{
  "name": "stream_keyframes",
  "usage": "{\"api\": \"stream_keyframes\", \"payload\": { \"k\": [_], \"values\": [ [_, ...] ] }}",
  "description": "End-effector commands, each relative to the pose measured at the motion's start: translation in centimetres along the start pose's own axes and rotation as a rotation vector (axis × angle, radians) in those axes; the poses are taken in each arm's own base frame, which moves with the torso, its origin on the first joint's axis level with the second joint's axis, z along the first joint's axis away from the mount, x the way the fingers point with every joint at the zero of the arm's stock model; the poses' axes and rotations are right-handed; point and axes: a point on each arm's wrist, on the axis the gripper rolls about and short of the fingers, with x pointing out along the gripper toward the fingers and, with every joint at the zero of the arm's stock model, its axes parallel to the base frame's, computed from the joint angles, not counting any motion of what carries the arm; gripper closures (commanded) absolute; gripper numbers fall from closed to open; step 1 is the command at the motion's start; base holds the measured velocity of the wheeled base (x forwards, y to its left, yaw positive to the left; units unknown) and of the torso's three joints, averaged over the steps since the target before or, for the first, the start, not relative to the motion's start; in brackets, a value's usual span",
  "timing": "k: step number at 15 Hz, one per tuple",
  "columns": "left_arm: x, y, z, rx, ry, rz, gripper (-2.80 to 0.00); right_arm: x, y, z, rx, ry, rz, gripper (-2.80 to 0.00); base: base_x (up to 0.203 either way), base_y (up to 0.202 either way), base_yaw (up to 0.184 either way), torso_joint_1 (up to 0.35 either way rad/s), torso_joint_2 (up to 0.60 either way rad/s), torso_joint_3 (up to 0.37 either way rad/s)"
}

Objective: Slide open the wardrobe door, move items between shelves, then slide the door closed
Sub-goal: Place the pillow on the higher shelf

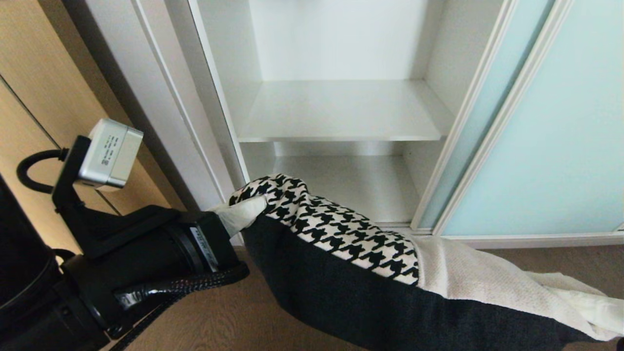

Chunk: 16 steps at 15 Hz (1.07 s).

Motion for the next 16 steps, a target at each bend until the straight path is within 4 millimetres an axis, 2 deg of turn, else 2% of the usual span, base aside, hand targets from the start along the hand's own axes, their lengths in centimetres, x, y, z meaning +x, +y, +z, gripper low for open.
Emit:
{"api": "stream_keyframes", "payload": {
  "k": [1, 16],
  "values": [
    [-0.16, 0.01, 0.1, -0.004, -0.007, 0.0, 0.0, 0.15, -0.06, 0.05, 0.007, 0.006, 0.001, 0.0, 0.0, 0.0, 0.0, 0.001, 0.01, 0.212],
    [-0.26, 0.02, 0.16, 0.001, -0.011, -0.002, 0.0, 0.03, 0.06, 0.08, 0.018, -0.001, 0.006, 0.0, 0.0, 0.0, 0.0, 0.002, 0.0, 0.203]
  ]
}}
